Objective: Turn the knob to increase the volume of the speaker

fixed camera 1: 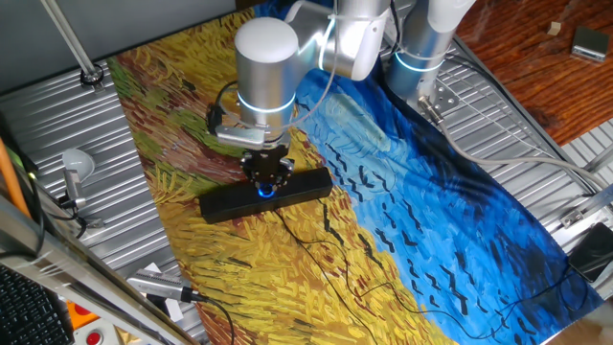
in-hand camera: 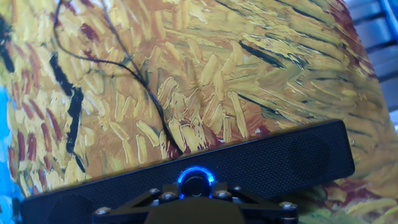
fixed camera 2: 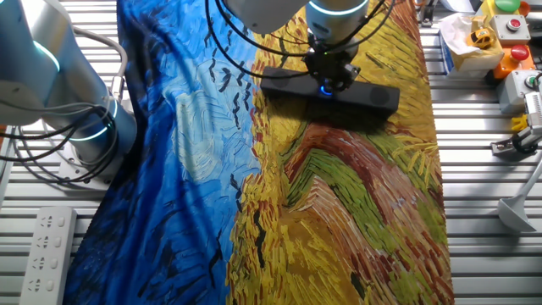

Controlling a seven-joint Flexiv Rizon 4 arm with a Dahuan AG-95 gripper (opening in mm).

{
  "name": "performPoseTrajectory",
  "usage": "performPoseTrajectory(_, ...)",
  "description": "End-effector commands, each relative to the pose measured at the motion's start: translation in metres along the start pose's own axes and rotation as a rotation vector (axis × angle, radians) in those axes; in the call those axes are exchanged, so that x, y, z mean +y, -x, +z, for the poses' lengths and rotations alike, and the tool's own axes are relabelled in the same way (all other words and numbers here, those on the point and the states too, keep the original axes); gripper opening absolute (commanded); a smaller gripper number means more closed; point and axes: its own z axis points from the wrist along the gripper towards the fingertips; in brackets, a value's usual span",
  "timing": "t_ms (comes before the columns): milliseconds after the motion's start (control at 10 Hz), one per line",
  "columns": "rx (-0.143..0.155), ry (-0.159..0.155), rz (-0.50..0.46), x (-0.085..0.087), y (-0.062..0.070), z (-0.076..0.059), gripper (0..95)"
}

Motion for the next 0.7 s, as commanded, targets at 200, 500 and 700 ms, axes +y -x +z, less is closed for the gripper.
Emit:
performPoseTrajectory(200,0.012,-0.020,0.383,-0.0017,-0.0002,0.0060,0.0)
performPoseTrajectory(500,0.012,-0.019,0.590,-0.0017,-0.0002,0.0059,0.0)
performPoseTrajectory(700,0.002,0.008,0.767,-0.0017,-0.0002,0.0051,0.0)
